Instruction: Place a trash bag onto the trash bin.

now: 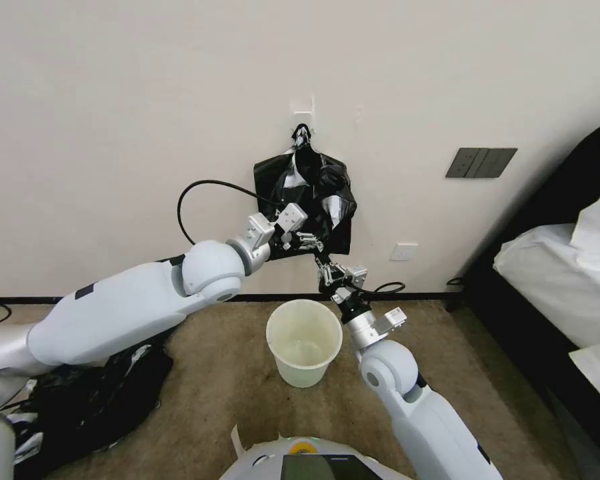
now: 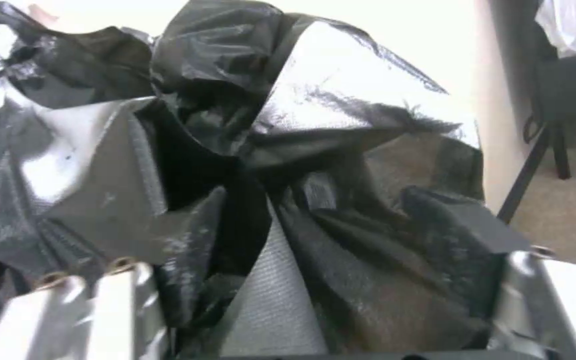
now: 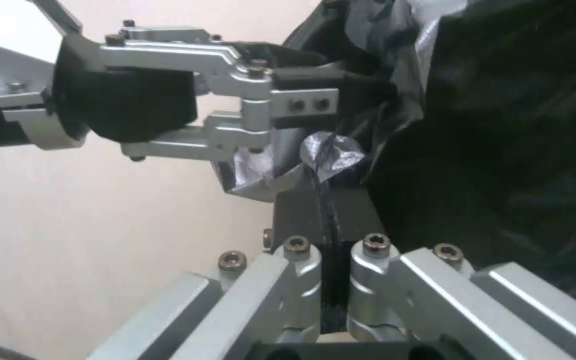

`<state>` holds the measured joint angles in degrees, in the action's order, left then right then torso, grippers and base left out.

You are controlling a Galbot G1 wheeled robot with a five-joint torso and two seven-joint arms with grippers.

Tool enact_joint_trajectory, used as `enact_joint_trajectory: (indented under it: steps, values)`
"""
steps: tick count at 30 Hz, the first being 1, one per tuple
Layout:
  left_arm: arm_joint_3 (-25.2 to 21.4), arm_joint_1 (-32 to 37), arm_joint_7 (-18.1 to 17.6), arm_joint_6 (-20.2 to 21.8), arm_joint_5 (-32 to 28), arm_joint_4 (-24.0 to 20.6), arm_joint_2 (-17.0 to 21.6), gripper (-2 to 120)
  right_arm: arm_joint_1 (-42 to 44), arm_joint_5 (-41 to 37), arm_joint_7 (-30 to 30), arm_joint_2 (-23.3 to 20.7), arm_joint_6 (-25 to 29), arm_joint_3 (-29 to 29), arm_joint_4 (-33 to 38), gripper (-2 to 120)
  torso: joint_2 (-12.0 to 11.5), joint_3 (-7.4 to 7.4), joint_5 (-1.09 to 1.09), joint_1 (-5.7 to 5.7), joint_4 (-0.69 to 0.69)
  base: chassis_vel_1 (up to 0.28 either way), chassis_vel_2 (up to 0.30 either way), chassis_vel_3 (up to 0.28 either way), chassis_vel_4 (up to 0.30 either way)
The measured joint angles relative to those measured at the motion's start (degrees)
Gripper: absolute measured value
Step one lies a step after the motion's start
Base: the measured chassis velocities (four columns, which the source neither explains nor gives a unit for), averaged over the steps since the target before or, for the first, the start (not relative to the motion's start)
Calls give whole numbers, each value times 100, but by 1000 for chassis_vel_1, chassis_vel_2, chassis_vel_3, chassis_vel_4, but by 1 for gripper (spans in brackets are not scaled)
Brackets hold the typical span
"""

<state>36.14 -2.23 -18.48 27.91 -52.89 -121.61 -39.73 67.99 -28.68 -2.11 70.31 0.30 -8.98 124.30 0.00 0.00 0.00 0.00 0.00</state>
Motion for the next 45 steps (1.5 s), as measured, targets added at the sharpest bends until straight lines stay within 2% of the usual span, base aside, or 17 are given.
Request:
enact_joint_trajectory:
  steps: [1, 6, 14, 16, 17, 20, 21, 23, 29, 31, 33, 36, 37, 40, 41, 44, 45]
  values:
    - [0, 0, 0, 0, 0, 0, 0, 70, 0, 0, 0, 0, 0, 0, 0, 0, 0, 0, 0, 0, 0, 0, 0, 0, 0]
    - [35, -68, -127, 473, 59, 41, -117, 49, 23, -14, 0, -28, 0, -59, 48, 0, 0, 0, 0, 0, 0, 0, 0, 0, 0]
    - [84, -269, -646, 1163, -73, 180, -364, 46, 15, -24, 0, -26, 0, -74, 55, 0, 0, 0, 0, 0, -1, 0, 0, 0, 0]
    - [96, -339, -816, 1332, -268, 211, -434, 40, 11, -25, 0, -20, 0, -68, 55, 0, 0, -1, 0, 0, -1, 0, 0, 0, 0]
    - [96, -339, -816, 1332, -268, 211, -434, 40, 11, -25, 0, -20, 0, -68, 55, 0, 0, -1, 0, 0, -1, 0, 0, 0, 0]
    - [67, -384, -1254, 1457, -718, 220, -497, 25, -6, -34, 0, -34, 2, -73, 55, 0, 0, -1, 0, 0, 0, 0, 0, 0, 0]
    - [67, -384, -1254, 1457, -718, 220, -497, 25, -6, -34, 0, -34, 2, -73, 55, 0, 0, -1, 0, 0, 0, 0, 0, 0, 0]
    - [64, -396, -1400, 1461, -855, 219, -489, 15, -29, -50, 0, -54, 3, -79, 55, 0, 0, 0, 0, 0, 0, 0, 0, 0, 0]
    - [68, -412, -1521, 1460, -983, 242, -460, 11, -69, -124, -4, -58, 3, -80, 55, 0, 0, 0, 0, 0, 0, 0, 0, 0, 0]
    - [-5, -393, -1552, 1457, -1065, 275, -451, 1, -76, -144, -7, -58, 3, -85, 55, 0, 0, 0, 0, 0, 0, 0, 0, 0, 0]
    - [-58, -365, -1555, 1455, -1086, 281, -451, 0, -76, -145, -8, -58, 3, -97, 55, 0, 0, 0, 0, 0, 0, 0, 0, 0, 0]
    - [-254, -171, -1525, 1001, -1114, 250, -424, 0, -60, -164, -15, -64, 4, -153, 55, 0, 0, 0, 0, 0, 0, 0, 0, 0, 0]
    - [-254, -171, -1525, 1001, -1114, 250, -424, 0, -60, -164, -15, -64, 4, -153, 55, 0, 0, 0, 0, 0, 0, 0, 0, 0, 0]
    - [-461, 162, -1296, 228, -1033, 55, -311, 0, -57, -177, -20, -79, 5, -182, 57, 0, 0, -1, 0, 0, -1, 0, 0, 0, 0]
    - [-461, 162, -1296, 228, -1033, 55, -311, 0, -57, -177, -20, -79, 5, -182, 57, 0, 0, -1, 0, 0, -1, 0, 0, 0, 0]
    - [-664, 581, -1005, -496, -846, -247, -99, 0, -66, -185, -26, -89, 8, -187, 55, 0, 0, -1, -1, 0, 1, 0, 0, 0, 0]
    - [-664, 581, -1005, -496, -846, -247, -99, 0, -66, -185, -26, -89, 8, -187, 55, 0, 0, -1, -1, 0, 1, 0, 0, 0, 0]
